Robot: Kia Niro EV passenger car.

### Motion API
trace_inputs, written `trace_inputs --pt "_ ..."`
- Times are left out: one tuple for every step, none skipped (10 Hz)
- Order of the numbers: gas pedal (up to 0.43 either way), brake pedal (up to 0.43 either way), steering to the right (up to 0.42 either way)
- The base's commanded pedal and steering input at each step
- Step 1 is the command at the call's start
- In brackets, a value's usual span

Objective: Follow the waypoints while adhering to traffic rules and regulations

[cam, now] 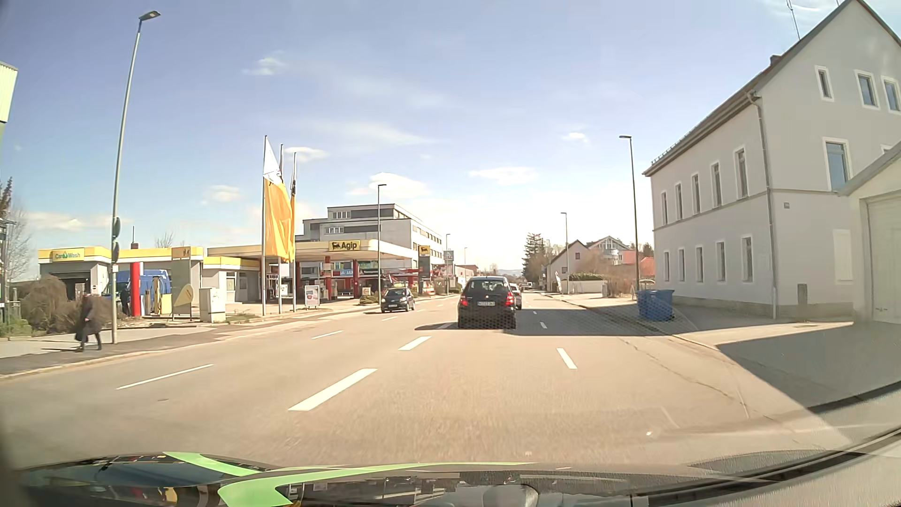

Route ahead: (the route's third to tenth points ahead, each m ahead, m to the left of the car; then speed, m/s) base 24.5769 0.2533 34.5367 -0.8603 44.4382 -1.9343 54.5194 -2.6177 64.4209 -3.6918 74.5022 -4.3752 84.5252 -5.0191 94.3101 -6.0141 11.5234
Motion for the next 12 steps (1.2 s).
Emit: trace_inputs --pt "0.079 0.0 0.023" --pt "0.087 0.0 0.023" --pt "0.098 0.0 0.023" --pt "0.098 0.0 0.022" --pt "0.098 0.0 0.022" --pt "0.11 0.0 0.021" --pt "0.13 0.0 0.02" --pt "0.13 0.0 0.019" --pt "0.13 0.0 0.018" --pt "0.13 0.0 0.015" --pt "0.13 0.0 0.013" --pt "0.13 0.0 0.01"
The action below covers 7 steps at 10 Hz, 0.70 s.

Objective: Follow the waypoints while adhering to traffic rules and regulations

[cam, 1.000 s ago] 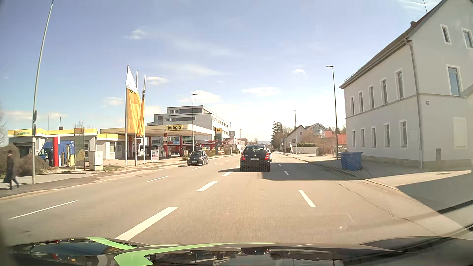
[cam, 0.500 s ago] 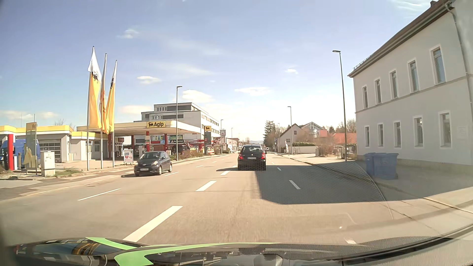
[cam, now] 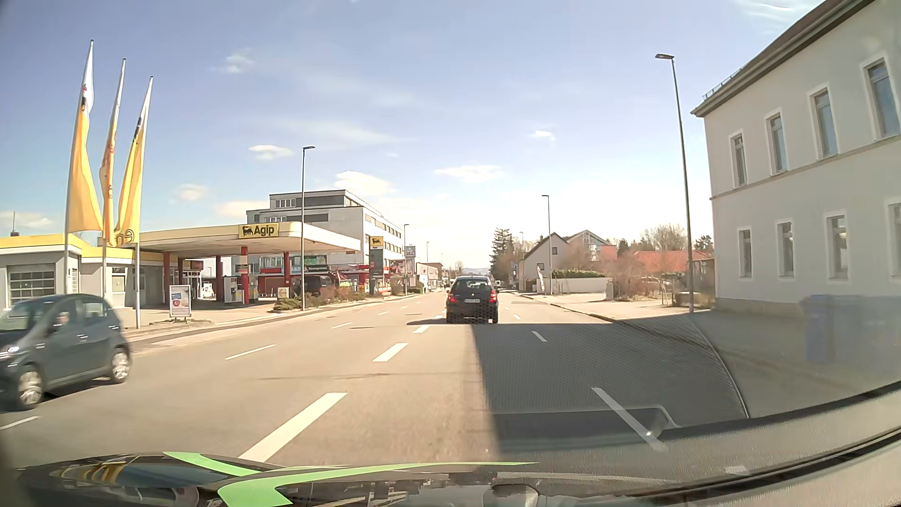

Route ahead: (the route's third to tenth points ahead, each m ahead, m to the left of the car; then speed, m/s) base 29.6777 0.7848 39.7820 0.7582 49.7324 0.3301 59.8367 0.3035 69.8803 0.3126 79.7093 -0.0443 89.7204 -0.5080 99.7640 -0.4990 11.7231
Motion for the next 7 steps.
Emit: trace_inputs --pt "0.13 0.0 0.008" --pt "0.13 0.0 0.007" --pt "0.13 0.0 0.006" --pt "0.13 0.0 0.007" --pt "0.13 0.0 0.007" --pt "0.13 0.0 0.007" --pt "0.13 0.0 0.007"
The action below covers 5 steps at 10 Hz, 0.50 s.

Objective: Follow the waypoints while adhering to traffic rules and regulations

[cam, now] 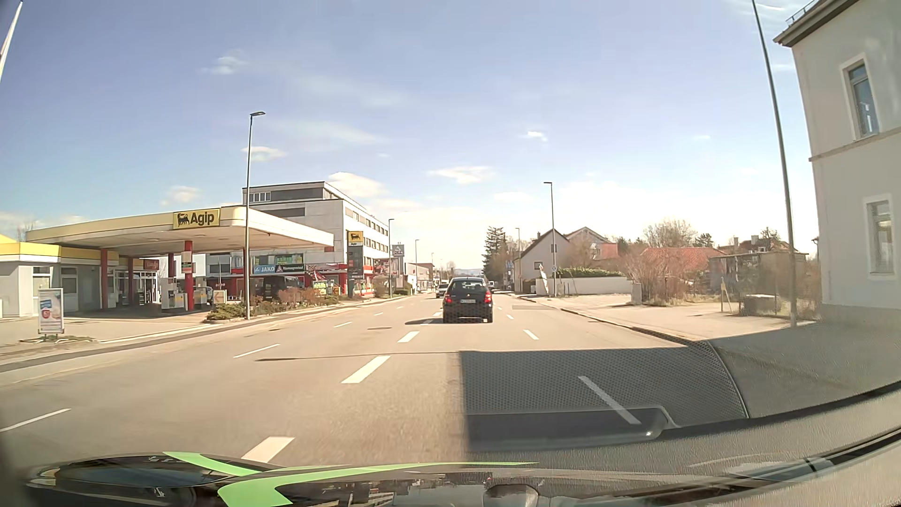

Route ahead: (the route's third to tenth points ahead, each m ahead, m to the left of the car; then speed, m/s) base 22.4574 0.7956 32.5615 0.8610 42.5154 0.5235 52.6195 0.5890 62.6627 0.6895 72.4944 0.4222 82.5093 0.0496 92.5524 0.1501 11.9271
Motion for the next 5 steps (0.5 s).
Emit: trace_inputs --pt "0.13 0.0 0.007" --pt "0.13 0.0 0.006" --pt "0.13 0.0 0.006" --pt "0.13 0.0 0.005" --pt "0.118 0.0 0.004"
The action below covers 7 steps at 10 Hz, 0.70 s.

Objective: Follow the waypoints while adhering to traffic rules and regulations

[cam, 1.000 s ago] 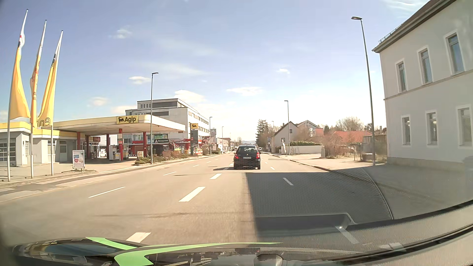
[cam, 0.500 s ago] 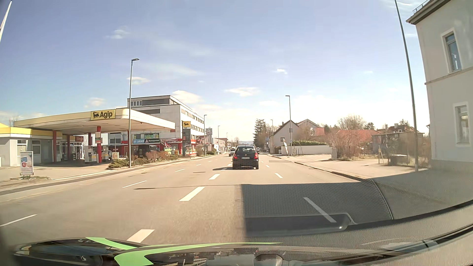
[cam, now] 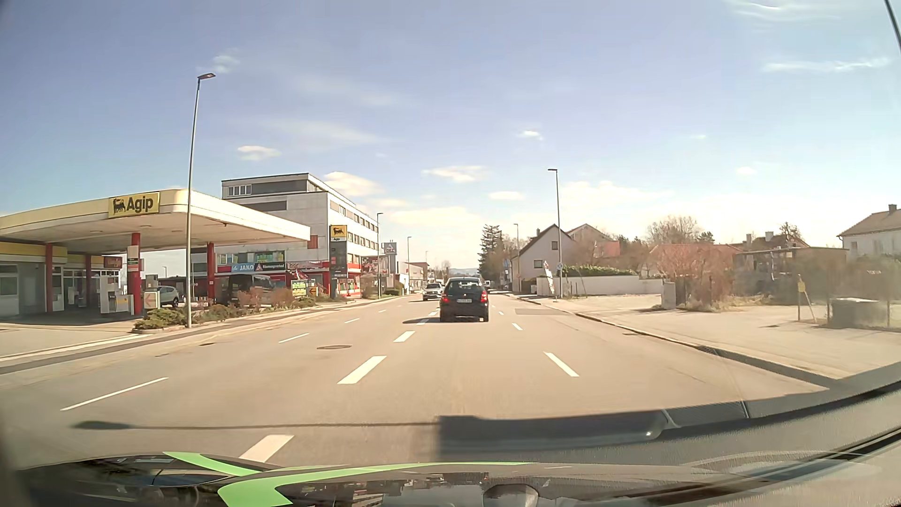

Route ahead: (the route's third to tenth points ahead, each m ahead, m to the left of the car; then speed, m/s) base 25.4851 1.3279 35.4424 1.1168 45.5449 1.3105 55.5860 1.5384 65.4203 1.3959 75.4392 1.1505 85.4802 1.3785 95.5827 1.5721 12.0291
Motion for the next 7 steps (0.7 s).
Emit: trace_inputs --pt "0.098 0.0 0.004" --pt "0.087 0.0 0.004" --pt "0.087 0.0 0.002" --pt "0.087 0.0 0.0" --pt "0.087 0.0 0.0" --pt "0.067 0.0 0.0" --pt "0.02 0.0 -0.001"
